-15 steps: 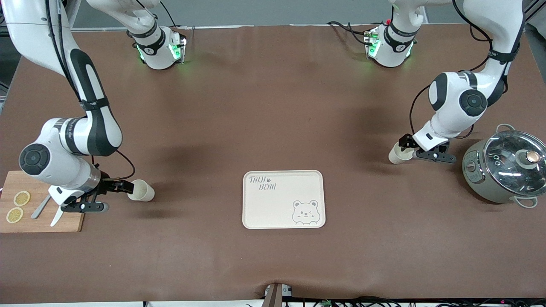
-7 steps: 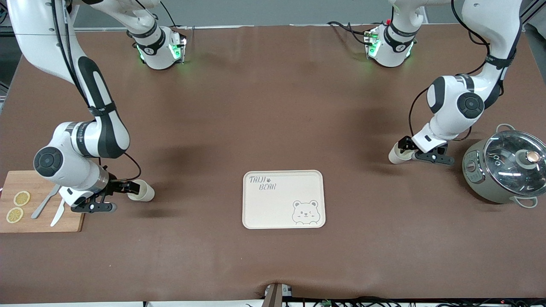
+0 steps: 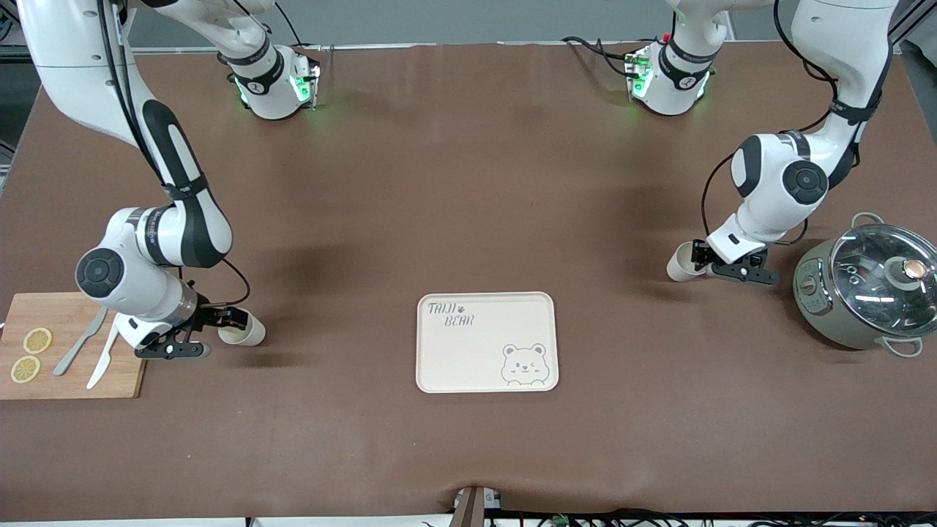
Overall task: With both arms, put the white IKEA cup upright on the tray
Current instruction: 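Lower both grippers around the white cups and close them on the rims, then carry both white cups toward the bear tray with both grippers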
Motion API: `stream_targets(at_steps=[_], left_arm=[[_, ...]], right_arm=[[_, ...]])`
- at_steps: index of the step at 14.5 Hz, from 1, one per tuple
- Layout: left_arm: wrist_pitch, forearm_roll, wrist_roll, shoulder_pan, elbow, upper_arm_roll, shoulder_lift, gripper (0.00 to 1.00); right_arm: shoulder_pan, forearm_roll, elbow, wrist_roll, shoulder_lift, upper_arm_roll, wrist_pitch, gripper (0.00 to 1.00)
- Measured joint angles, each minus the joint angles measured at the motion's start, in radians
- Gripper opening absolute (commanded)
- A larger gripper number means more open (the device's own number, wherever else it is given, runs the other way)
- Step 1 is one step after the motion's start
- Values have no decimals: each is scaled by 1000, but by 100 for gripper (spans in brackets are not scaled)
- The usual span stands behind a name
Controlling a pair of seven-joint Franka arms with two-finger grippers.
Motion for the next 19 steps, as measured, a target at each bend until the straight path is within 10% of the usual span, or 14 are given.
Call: stream_targets(at_steps=[2,9,19], left_arm=[[4,0,0,0,0,0,0,0],[-10,-1,-45,-3,50,-3,-10,0],[-246,-1,-416,-59,259,-164,-14,0]], right_arm=[[1,0,-19,-1,0,6,29,100],[3,0,-25,-6,0,17,39,1],[13,10,21,-6,-1,44,-17,0]])
